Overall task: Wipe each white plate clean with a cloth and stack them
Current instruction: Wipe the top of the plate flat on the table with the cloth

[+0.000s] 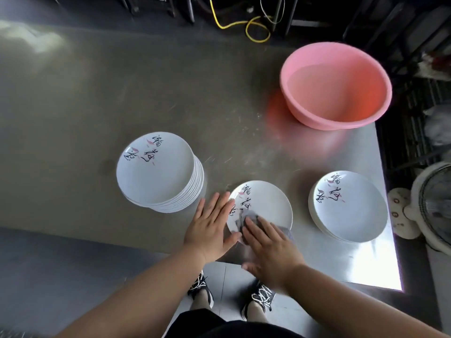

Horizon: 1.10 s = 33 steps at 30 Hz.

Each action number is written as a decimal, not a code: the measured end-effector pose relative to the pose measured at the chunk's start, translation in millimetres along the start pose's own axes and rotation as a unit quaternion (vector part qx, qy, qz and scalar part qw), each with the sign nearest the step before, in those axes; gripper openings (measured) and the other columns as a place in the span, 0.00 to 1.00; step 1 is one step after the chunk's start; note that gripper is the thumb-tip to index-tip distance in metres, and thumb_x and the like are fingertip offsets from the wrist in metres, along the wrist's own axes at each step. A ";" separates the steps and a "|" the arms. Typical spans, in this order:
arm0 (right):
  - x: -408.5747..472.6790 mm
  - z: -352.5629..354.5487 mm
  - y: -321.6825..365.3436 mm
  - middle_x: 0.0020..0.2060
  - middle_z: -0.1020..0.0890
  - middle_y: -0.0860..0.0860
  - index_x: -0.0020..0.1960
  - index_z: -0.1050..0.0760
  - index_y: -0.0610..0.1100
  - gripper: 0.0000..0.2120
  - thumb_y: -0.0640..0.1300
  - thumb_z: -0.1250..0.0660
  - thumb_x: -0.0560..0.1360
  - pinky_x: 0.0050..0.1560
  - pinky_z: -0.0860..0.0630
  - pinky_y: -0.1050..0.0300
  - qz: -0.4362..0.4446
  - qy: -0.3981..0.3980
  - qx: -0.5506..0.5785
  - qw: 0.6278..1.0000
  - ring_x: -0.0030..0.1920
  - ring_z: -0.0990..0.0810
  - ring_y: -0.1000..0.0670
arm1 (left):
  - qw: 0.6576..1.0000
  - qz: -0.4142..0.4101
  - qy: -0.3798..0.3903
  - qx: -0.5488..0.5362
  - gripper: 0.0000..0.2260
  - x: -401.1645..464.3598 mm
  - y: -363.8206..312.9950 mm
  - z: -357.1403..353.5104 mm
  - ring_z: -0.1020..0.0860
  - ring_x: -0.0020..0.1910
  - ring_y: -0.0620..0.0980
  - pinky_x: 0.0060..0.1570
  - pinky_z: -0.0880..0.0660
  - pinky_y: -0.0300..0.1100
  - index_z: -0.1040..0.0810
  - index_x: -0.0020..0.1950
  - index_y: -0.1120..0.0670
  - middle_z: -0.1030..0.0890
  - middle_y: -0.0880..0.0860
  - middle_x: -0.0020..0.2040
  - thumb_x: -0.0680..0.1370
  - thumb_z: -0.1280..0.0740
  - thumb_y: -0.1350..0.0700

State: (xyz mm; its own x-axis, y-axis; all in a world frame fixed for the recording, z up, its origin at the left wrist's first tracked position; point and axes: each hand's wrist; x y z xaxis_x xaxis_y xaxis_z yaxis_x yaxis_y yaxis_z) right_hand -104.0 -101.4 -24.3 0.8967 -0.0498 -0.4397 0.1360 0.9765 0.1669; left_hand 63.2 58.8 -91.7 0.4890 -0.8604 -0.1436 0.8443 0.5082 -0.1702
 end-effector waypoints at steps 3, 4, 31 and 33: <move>9.3 6.6 -13.1 0.83 0.40 0.49 0.83 0.38 0.46 0.43 0.72 0.52 0.78 0.81 0.47 0.42 -0.009 0.007 -0.020 1.000 0.84 0.46 0.41 | 1.000 -0.001 -0.009 -0.007 0.39 1.4 -0.1 0.6 0.52 0.86 0.53 0.80 0.44 0.64 0.46 0.86 0.52 0.52 0.50 0.87 0.81 0.45 0.33; 18.2 10.7 -20.0 0.85 0.48 0.49 0.85 0.46 0.46 0.44 0.72 0.54 0.78 0.82 0.56 0.44 -0.033 -0.005 -0.015 0.999 0.84 0.55 0.43 | 1.000 -0.001 -0.010 -0.007 0.39 1.9 -0.6 0.8 0.52 0.86 0.53 0.80 0.44 0.64 0.47 0.86 0.52 0.52 0.50 0.87 0.80 0.44 0.32; 1.6 20.2 -38.1 0.84 0.63 0.50 0.86 0.62 0.48 0.43 0.70 0.51 0.82 0.81 0.70 0.47 -0.120 0.037 -0.018 0.992 0.83 0.68 0.47 | 0.999 0.025 0.040 -0.011 0.40 2.8 -4.2 8.5 0.59 0.85 0.50 0.82 0.55 0.59 0.53 0.87 0.49 0.58 0.46 0.86 0.80 0.48 0.30; 1.6 23.5 -37.5 0.84 0.63 0.49 0.86 0.61 0.46 0.43 0.70 0.52 0.82 0.82 0.68 0.46 -0.139 0.034 -0.003 0.990 0.83 0.67 0.46 | 0.998 0.033 0.045 -0.005 0.40 2.3 -6.4 8.4 0.61 0.85 0.50 0.82 0.58 0.59 0.55 0.87 0.48 0.61 0.46 0.86 0.80 0.49 0.30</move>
State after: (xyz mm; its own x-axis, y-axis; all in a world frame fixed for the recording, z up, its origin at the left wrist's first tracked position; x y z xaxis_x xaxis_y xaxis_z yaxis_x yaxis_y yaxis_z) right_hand -97.8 -143.1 -10.5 0.7947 -0.3034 -0.5258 0.3715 0.9281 0.0260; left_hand 60.8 53.2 -82.8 0.5207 -0.8189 -0.2413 0.8089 0.5636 -0.1672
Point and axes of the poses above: each hand's wrist, its own x-axis towards the middle knuckle, its own z-axis out of the back of the hand, y = z × x
